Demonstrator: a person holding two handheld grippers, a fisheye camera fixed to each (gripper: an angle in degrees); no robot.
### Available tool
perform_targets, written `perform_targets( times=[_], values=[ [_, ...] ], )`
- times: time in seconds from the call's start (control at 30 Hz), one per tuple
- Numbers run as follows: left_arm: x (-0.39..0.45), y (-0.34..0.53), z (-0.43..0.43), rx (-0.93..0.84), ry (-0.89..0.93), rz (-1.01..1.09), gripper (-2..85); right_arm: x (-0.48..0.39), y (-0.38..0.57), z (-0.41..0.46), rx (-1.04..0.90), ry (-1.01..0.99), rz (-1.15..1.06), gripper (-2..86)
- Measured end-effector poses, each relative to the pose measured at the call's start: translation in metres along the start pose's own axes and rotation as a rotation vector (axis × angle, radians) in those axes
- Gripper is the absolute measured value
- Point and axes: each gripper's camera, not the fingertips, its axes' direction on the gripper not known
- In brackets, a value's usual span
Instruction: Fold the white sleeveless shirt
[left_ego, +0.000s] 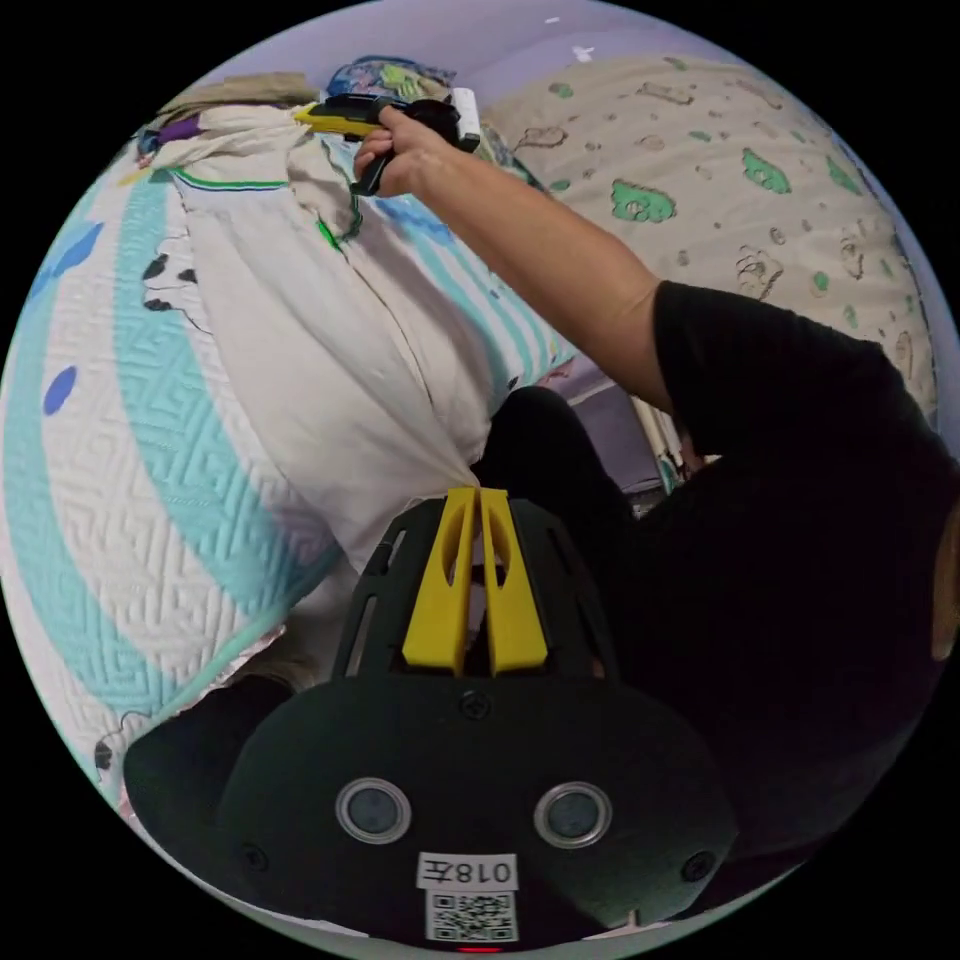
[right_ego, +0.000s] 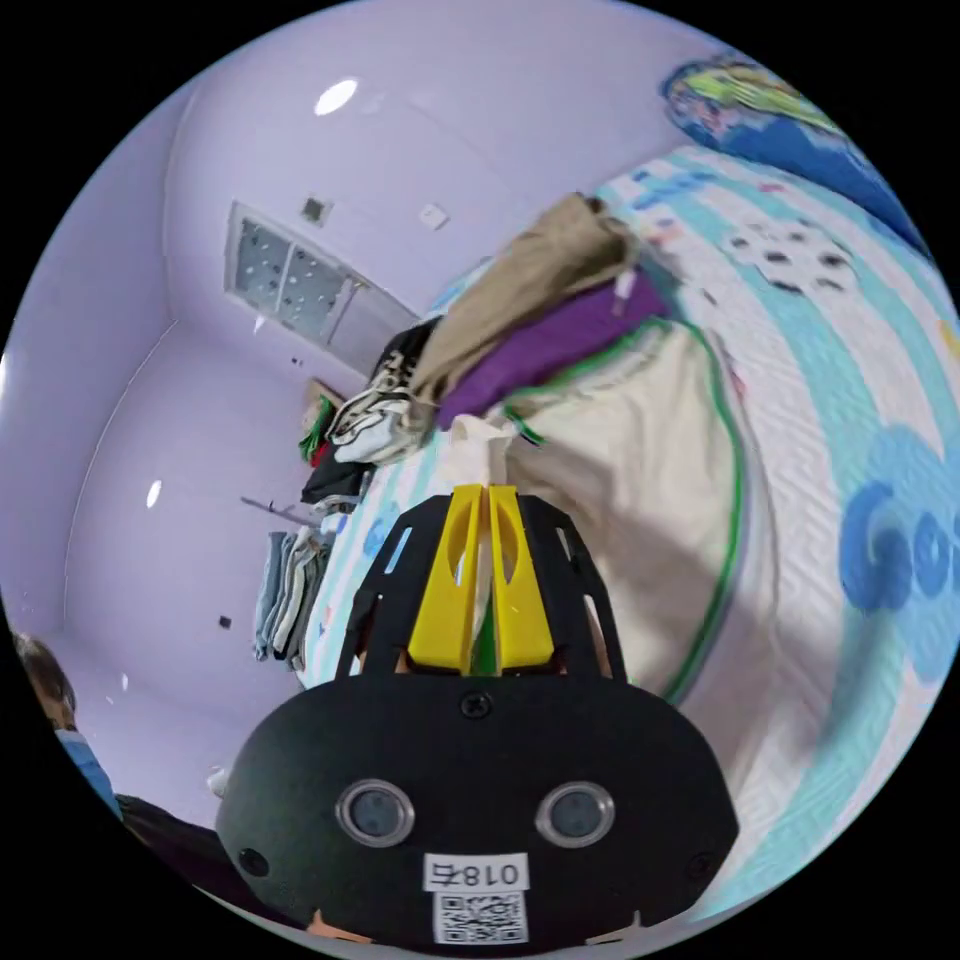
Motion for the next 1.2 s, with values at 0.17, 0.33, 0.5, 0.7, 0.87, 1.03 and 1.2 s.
perform_targets(
  times=[0.17,0.33,0.5,0.7,0.87,1.03,1.2],
  values=[
    [-0.002,-0.023,0.054,-0.075,-0.036,-0.098,-0.9,0.058,0.013,-0.015,-0.007,-0.047,0.075,0.4],
    [0.009,-0.024,0.063,-0.026,-0.062,-0.182,0.0,0.048,0.006,-0.024,-0.023,-0.019,-0.031,0.9],
    [0.009,-0.008,0.084,-0.176,0.022,-0.228,10.1,0.067,0.019,-0.029,-0.160,0.196,0.020,2.7],
    [0.034,0.036,0.027,0.050,0.033,-0.216,10.0,0.060,0.080,-0.115,-0.076,0.203,-0.146,4.3],
    [0.021,0.047,-0.011,0.162,-0.243,-0.310,10.0,0.074,0.191,-0.165,-0.252,0.136,-0.203,4.1],
    [0.009,0.034,0.006,0.062,-0.296,-0.269,9.5,0.090,0.284,-0.166,-0.422,-0.007,-0.220,6.1],
    [-0.009,0.036,0.028,0.039,-0.274,-0.315,4.2,0.089,0.334,-0.140,-0.497,-0.032,-0.240,7.4]
  ],
)
